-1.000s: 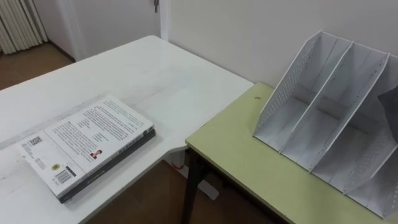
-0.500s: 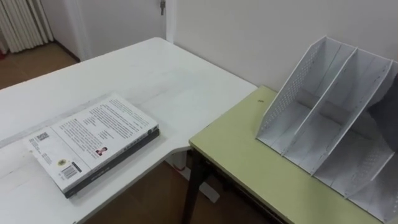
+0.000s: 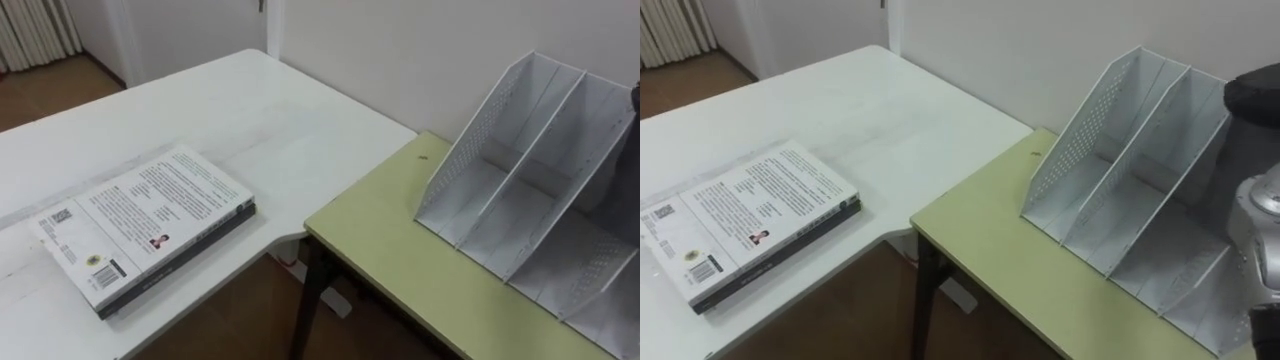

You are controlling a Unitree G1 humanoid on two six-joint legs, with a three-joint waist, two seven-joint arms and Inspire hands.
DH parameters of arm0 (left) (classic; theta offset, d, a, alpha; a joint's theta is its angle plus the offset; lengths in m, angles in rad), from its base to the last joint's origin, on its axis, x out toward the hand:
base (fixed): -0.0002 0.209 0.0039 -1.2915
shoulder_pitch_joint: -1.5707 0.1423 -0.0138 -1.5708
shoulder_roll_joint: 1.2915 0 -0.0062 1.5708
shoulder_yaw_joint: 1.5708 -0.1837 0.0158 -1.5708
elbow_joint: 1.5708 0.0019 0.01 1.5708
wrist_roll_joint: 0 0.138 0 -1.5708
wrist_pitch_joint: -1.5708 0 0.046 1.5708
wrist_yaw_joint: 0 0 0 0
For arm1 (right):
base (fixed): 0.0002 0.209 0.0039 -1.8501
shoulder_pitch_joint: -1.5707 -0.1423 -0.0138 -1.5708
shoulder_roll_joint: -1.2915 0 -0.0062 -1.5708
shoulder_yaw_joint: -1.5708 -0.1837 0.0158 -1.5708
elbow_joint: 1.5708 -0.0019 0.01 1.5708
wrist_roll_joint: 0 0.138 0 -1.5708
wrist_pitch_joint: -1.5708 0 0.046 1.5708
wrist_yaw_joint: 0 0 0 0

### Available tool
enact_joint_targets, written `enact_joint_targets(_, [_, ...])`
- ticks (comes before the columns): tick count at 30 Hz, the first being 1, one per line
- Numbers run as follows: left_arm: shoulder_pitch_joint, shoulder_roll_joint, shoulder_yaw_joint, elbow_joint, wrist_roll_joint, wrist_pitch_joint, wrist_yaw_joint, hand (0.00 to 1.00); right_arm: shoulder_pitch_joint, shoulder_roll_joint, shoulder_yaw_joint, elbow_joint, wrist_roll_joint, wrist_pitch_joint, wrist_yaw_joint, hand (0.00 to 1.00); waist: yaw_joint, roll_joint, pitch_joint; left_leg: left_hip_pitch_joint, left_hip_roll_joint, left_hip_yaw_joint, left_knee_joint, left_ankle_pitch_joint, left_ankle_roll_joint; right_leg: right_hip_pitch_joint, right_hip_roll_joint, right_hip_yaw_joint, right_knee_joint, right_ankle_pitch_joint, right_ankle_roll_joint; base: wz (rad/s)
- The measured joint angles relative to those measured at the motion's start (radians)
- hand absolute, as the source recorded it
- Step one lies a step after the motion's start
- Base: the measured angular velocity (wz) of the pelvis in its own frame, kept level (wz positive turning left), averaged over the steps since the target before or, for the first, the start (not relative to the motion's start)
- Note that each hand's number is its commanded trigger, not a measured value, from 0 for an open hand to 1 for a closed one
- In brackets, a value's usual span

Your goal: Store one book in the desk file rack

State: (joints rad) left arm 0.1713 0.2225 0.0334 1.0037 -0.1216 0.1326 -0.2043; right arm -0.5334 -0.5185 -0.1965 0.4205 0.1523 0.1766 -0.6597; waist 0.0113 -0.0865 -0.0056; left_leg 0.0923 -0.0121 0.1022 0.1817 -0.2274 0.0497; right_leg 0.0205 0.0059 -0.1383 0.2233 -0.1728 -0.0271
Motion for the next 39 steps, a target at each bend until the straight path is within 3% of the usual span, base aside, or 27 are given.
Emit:
enact_joint_targets(26, [0.000,0.001,-0.008,-0.001,-0.002,0.001,0.003,0.00,-0.008,-0.001,0.019,0.000,0.004,-0.001,-0.001,0.00,0.002,0.004,-0.0015,0.007,0.001,0.001,-0.001,0.000,0.000,0.007,0.000,0.002,-0.001,0.003,0.001,0.00])
enact_joint_targets(31, [0.001,0.001,-0.008,0.001,-0.003,0.001,0.004,0.00,-0.057,-0.002,0.018,-0.010,0.004,-0.001,-0.010,0.00,-0.004,0.008,-0.0039,0.006,0.005,0.002,-0.001,0.000,0.000,0.003,0.001,0.007,0.001,0.003,0.001,-0.02])
enact_joint_targets(39, [0.013,-0.001,-0.009,0.004,-0.005,-0.017,0.005,0.00,-0.060,-0.008,0.017,-0.174,-0.004,-0.012,-0.042,0.00,-0.009,0.018,-0.0044,0.008,0.007,0.004,0.001,0.000,0.000,0.011,0.001,0.000,-0.002,0.004,0.001,0.01])
